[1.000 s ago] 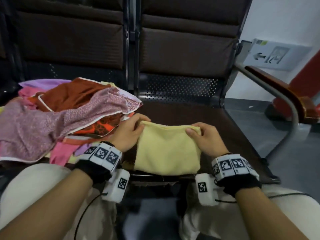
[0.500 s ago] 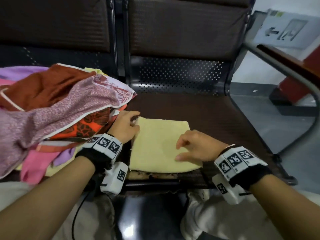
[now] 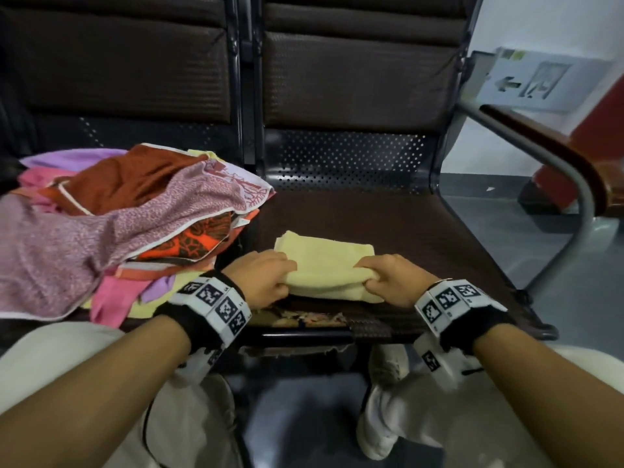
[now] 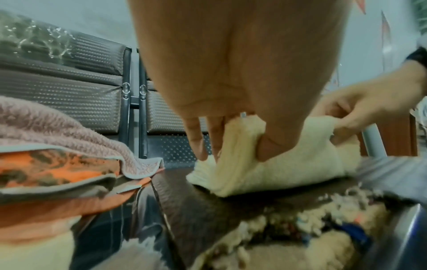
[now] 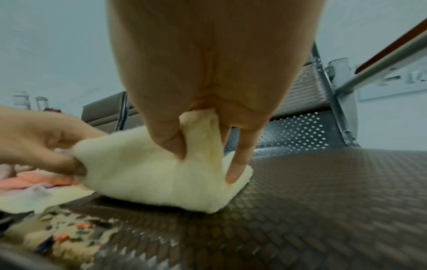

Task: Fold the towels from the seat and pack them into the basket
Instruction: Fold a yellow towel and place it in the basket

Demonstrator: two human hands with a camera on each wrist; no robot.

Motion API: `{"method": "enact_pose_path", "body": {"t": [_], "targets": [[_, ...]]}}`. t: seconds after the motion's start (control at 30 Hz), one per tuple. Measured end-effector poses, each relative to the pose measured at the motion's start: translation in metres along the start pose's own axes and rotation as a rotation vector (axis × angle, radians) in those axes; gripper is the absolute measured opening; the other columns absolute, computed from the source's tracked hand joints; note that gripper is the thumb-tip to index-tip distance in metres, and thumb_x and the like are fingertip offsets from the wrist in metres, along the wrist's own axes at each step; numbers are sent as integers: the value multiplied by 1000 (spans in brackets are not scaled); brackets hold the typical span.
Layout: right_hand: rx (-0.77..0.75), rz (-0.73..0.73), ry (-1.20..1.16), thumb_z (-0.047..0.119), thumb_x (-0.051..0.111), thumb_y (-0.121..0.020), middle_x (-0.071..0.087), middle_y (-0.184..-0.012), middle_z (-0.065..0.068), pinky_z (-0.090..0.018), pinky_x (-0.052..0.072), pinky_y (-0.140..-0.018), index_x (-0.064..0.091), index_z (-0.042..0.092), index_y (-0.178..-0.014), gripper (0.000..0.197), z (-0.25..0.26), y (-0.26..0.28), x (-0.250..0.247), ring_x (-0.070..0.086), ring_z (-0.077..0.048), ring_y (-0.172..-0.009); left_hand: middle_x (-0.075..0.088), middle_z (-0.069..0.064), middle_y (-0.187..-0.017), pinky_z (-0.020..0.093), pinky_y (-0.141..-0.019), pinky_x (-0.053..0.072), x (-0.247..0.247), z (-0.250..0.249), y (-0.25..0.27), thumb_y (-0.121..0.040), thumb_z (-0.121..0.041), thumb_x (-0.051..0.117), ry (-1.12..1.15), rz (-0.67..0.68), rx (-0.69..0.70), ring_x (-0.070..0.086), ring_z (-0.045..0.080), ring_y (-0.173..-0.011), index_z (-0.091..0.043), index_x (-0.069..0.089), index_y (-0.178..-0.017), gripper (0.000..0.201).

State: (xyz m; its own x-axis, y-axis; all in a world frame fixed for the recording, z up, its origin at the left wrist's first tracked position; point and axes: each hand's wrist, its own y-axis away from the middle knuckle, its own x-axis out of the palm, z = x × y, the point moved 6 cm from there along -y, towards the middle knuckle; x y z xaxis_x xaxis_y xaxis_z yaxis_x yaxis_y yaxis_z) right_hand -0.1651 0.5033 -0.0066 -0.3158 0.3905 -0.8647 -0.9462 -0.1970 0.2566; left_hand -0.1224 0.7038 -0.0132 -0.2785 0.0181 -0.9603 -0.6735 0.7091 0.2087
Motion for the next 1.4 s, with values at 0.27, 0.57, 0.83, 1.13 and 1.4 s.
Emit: {"method": "enact_pose_path", "body": {"t": [0.27, 0.57, 0.83, 1.13, 1.4], "targets": [[150, -35, -299, 18, 63, -85, 64, -90, 2, -23, 50, -64, 62, 23, -95, 11, -24, -19, -15, 62, -11, -81, 60, 5, -86, 31, -64, 54, -18, 22, -14, -90, -14, 47, 457, 102, -157, 66, 20, -74, -23, 53, -87, 11], [526, 17, -179, 49, 66, -82, 63, -95, -5, -35, 59, -71, 59, 15, -97, 38, -61, -56, -9, 68, -23, -82, 41, 9, -121, 34, -83, 51, 0, 58, -62, -95, -23, 49, 384, 179, -265, 54, 25, -104, -21, 46, -126, 31], [562, 286, -258, 59, 51, -87, 45, -143, -9, -34, 41, -100, 39, 8, -141, 75, -50, -72, 13, 47, -27, -126, 37, 10, -126, 34, -99, 36, 11, 50, -67, -99, -30, 40, 203, 289, -218, 48, 28, -116, -12, 42, -130, 36], [14, -168, -314, 26, 76, -78, 58, -90, 3, -31, 46, -78, 46, 17, -102, 38, 44, -65, -84, 56, -14, -89, 8, 0, -158, 39, -118, 19, -54, 28, -44, -63, -51, 78, 674, -156, -56, 13, 16, -144, -25, -6, -150, 124], [-122, -449, -194, 19, 86, -65, 58, -74, 12, -14, 42, -59, 54, 21, -92, 42, 95, 16, -177, 53, 2, -64, 60, -5, -119, 39, -95, 49, -129, -35, -38, -66, -36, 83, 731, -301, 47, 58, 14, -110, -26, 44, -127, 73]]}}
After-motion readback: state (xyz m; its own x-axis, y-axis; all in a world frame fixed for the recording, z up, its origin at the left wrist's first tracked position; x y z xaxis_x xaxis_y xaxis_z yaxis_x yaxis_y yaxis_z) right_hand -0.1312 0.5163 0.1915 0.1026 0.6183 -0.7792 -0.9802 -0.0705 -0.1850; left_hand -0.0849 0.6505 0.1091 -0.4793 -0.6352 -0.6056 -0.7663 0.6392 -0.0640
